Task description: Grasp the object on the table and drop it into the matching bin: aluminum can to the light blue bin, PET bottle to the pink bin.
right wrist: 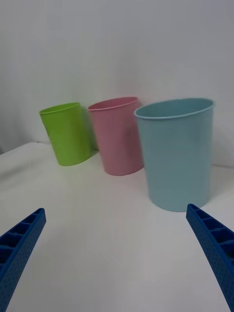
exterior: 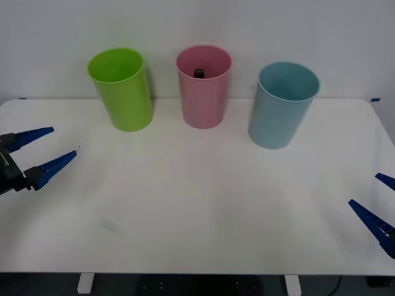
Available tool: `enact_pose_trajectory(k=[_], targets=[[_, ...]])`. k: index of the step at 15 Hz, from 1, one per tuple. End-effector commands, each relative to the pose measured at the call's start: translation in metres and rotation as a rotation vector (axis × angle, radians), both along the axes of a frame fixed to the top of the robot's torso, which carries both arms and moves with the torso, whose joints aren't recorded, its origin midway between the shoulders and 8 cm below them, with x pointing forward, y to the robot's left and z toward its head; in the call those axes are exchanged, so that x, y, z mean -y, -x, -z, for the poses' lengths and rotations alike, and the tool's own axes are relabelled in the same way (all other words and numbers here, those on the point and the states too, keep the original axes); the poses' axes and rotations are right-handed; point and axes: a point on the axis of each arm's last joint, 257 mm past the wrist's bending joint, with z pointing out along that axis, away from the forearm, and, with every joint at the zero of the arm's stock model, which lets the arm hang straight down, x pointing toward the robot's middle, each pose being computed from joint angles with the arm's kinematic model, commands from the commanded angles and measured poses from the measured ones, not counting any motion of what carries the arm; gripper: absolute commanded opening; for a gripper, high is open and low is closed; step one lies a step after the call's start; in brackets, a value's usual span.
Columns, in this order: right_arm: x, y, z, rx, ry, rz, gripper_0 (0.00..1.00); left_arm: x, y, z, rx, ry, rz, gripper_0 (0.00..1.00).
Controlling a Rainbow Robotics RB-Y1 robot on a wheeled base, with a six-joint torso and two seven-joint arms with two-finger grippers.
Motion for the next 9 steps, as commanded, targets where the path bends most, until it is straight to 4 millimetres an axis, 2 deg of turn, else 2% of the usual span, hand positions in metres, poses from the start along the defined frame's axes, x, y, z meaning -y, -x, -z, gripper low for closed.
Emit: enact_pose_trajectory(k=[1, 4, 9], targets=[[0.0, 0.0, 0.0, 0.0, 0.0, 0.0, 1.0, -0.005, 0.017, 0.004, -0.01, 0.006, -0.009, 1.0], [0.0, 0.0, 0.0, 0.0, 0.0, 0.0, 1.0, -0.009, 0.031, 0.009, -0.022, 0.019, -0.014, 1.0], [0.0, 0.0, 0.0, 0.0, 0.0, 0.0, 1.0, -0.011, 0.034, 0.011, -0.033, 0.024, -0.016, 1.0]])
